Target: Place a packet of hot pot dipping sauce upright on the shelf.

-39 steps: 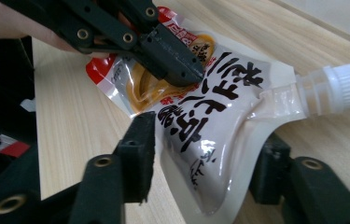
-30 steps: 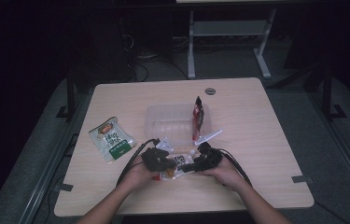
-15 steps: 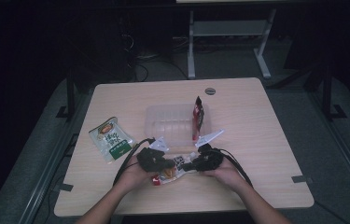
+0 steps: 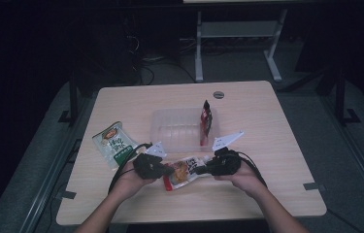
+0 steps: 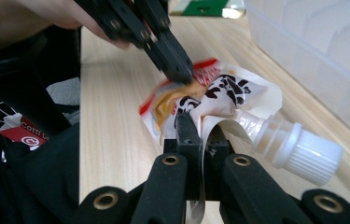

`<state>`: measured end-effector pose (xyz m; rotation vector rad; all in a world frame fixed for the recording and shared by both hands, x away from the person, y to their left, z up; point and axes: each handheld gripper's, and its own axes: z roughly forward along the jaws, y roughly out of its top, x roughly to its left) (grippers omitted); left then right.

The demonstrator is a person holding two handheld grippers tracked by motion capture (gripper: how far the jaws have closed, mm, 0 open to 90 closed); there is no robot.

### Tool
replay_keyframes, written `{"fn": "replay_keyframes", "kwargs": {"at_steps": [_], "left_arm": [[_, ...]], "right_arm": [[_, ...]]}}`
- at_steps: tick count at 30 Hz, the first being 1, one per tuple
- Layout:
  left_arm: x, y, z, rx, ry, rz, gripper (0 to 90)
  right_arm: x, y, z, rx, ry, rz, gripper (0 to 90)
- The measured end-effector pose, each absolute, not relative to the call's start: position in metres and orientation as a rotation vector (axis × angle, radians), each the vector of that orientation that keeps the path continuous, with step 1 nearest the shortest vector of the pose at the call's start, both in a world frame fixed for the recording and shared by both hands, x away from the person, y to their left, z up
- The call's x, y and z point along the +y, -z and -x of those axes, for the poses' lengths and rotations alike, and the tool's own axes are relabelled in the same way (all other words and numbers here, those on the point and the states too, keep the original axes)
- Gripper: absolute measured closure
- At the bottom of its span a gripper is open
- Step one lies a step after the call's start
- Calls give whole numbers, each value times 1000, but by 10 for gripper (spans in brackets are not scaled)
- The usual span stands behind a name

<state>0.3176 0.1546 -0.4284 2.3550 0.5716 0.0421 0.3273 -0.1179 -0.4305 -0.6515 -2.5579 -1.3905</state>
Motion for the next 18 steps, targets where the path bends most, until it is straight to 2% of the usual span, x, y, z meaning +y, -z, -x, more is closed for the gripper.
{"fn": "replay_keyframes", "kwargs": {"at_steps": [4, 18], "left_arm": [[150, 431, -317, 554, -33, -2373, 898], [126, 431, -316, 498, 12, -2283, 897]], "right_arm": [[-120, 426, -326, -2549, 1417, 633, 892], [-113, 404, -318, -2464, 1554, 504, 894]]}}
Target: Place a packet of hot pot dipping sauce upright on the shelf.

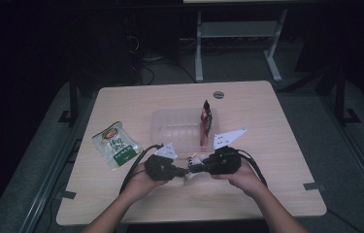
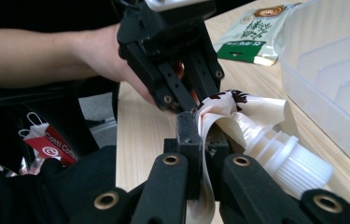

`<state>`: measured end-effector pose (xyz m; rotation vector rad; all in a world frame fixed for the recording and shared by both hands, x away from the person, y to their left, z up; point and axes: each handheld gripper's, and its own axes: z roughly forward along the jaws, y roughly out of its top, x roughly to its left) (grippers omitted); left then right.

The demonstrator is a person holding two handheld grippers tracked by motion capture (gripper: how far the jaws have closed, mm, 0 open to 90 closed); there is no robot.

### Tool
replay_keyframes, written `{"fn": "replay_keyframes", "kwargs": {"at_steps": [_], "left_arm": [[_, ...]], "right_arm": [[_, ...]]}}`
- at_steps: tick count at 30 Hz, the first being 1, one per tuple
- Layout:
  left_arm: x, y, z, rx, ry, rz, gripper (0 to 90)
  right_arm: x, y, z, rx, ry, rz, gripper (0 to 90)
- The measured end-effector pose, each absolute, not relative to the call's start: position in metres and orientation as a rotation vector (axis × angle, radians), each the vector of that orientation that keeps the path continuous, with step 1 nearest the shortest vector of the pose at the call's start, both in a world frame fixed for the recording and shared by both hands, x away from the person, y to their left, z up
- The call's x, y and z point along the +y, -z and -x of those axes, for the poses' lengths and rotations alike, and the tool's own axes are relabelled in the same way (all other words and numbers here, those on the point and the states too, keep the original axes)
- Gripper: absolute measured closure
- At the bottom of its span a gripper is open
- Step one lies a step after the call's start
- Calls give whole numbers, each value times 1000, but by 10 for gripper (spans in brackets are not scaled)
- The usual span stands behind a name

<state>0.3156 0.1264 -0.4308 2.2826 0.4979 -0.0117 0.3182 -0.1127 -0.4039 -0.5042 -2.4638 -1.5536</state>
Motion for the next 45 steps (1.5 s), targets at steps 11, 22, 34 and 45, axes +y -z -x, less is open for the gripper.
{"fn": "replay_keyframes", "kwargs": {"at_steps": [11, 22, 34, 45], "left_arm": [[138, 428, -312, 497, 4, -2280, 805], [169, 428, -287, 517, 17, -2339, 537], [195, 431, -279, 621, -29, -2303, 328], [203, 432, -277, 668, -51, -2292, 290]], "right_arm": [[-121, 401, -317, -2504, 1564, 509, 894], [-135, 384, -317, -2549, 1608, 512, 894], [-137, 365, -327, -2581, 1636, 453, 894], [-137, 340, -344, -2599, 1662, 450, 893]]}}
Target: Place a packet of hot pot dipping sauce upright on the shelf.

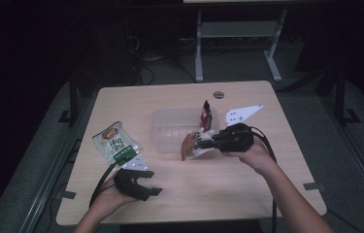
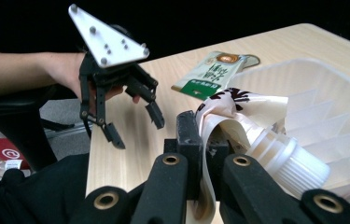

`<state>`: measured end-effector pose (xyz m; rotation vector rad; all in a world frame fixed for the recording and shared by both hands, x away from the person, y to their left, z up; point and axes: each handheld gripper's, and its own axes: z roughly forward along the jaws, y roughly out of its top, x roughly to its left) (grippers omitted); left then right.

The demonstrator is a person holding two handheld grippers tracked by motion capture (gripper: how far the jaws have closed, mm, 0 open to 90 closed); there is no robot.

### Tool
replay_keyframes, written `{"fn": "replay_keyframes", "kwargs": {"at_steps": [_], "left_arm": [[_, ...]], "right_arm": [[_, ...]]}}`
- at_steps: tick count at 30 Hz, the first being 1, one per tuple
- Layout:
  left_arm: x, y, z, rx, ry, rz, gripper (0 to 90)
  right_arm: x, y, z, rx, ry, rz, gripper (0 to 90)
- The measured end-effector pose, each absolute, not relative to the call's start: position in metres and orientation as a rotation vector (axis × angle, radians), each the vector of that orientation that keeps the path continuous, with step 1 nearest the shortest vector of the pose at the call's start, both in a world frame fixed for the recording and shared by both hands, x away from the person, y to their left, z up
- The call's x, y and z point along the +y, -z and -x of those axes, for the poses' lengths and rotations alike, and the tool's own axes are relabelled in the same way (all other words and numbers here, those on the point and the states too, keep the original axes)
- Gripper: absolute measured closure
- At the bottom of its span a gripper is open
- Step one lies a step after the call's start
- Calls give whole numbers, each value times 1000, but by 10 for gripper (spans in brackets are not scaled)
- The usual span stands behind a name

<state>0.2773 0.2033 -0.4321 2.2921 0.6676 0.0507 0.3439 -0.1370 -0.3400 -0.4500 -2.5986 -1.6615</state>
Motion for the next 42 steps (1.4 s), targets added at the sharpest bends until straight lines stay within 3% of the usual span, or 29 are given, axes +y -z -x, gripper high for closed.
{"fn": "replay_keyframes", "kwargs": {"at_steps": [22, 42], "left_arm": [[205, 430, -281, 668, -77, -2281, 228], [206, 431, -283, 672, -75, -2273, 225]], "right_arm": [[-124, 297, -393, -2639, 1690, 511, 893], [-97, 321, -428, -2695, 1552, 576, 893]]}}
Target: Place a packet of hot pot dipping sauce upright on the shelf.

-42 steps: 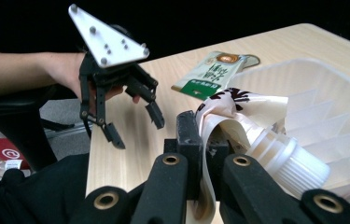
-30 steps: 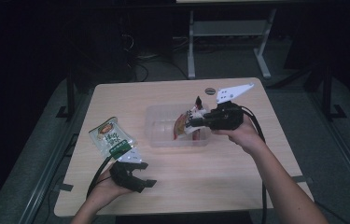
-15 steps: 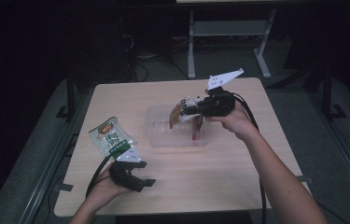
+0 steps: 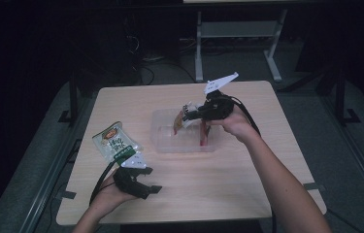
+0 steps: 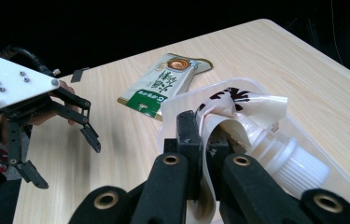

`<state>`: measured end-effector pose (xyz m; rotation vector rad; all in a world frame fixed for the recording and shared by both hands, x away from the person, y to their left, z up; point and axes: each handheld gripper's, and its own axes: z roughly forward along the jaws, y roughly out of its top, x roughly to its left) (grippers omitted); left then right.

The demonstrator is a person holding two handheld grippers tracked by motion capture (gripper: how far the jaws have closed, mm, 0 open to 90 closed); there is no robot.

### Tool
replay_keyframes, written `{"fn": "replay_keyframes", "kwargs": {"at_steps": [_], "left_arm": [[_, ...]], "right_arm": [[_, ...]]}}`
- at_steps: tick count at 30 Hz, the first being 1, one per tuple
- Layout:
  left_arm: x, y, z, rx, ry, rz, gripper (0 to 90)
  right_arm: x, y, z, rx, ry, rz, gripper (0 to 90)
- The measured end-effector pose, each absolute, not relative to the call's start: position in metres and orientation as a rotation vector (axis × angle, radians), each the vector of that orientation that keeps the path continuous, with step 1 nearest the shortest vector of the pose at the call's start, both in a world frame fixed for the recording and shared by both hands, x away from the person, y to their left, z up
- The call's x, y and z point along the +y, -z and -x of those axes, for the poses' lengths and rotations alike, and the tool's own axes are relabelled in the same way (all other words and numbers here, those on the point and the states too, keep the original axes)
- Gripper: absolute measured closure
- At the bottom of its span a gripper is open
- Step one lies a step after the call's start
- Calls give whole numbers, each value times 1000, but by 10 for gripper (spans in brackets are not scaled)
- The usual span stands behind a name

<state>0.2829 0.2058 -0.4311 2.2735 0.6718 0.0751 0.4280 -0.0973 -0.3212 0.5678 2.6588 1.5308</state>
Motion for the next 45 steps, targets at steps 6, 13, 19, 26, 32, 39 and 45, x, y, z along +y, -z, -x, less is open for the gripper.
{"fn": "replay_keyframes", "kwargs": {"at_steps": [6, 13, 19, 26, 32, 39, 45], "left_arm": [[207, 431, -283, 677, -72, -2262, 225], [206, 432, -283, 667, -69, -2265, 226], [206, 432, -284, 661, -68, -2270, 225], [207, 433, -285, 658, -69, -2272, 225], [207, 433, -285, 654, -63, -2280, 225], [205, 434, -284, 665, -44, -2277, 225], [204, 434, -285, 655, -46, -2286, 225]], "right_arm": [[-90, 326, -431, 2677, -1498, -559, 893], [-85, 331, -432, 2698, -1448, -541, 893], [-82, 337, -435, 2721, -1406, -548, 893], [-78, 341, -436, 2733, -1395, -559, 892], [-72, 345, -440, 2743, -1380, -559, 892], [-66, 350, -443, 2761, -1357, -570, 892], [-62, 353, -444, 2771, -1336, -582, 890]]}}
